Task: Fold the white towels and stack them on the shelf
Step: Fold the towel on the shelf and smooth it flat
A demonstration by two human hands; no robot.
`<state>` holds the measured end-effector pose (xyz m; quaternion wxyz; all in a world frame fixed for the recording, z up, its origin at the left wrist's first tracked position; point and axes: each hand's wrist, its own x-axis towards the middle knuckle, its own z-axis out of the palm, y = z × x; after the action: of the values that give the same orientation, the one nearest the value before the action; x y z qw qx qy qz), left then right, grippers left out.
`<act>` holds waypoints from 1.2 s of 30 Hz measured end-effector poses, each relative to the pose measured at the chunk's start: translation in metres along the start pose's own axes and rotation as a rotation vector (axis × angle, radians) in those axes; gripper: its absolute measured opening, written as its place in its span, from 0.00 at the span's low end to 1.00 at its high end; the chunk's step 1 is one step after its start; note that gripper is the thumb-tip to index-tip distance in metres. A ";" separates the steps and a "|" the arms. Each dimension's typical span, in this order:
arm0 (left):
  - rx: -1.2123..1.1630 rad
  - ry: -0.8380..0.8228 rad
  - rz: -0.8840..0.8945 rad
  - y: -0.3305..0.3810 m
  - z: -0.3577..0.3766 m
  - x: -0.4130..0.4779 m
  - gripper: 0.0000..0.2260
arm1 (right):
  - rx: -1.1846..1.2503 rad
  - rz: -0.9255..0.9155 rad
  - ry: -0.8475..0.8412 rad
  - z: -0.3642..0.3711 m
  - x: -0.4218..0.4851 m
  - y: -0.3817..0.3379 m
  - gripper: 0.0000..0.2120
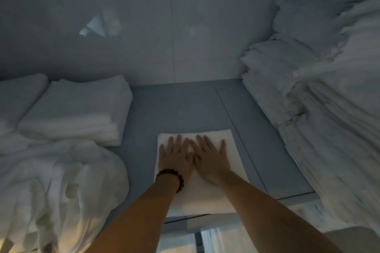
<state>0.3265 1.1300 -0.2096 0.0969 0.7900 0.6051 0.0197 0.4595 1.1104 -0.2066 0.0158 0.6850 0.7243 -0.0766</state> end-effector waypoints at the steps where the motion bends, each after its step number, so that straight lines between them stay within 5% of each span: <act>1: 0.000 -0.003 -0.022 -0.010 0.003 0.003 0.24 | 0.011 0.063 -0.012 0.000 0.003 0.009 0.27; 8: 0.028 -0.095 -0.168 -0.027 0.000 -0.014 0.26 | 0.043 0.324 -0.058 -0.018 -0.031 0.034 0.29; 13: -0.019 -0.115 -0.040 0.006 0.012 -0.071 0.25 | -0.021 0.156 -0.042 0.001 -0.075 -0.023 0.27; 23: -0.033 -0.023 -0.044 0.000 0.021 -0.093 0.29 | 0.023 0.209 -0.021 0.009 -0.088 -0.004 0.30; 36: -0.019 0.025 -0.072 0.112 0.039 0.008 0.30 | 0.054 0.125 0.075 -0.002 -0.028 0.137 0.29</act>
<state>0.4405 1.1044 -0.2287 0.0976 0.7666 0.6339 0.0316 0.5979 1.0896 -0.2136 -0.0253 0.7316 0.6778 -0.0691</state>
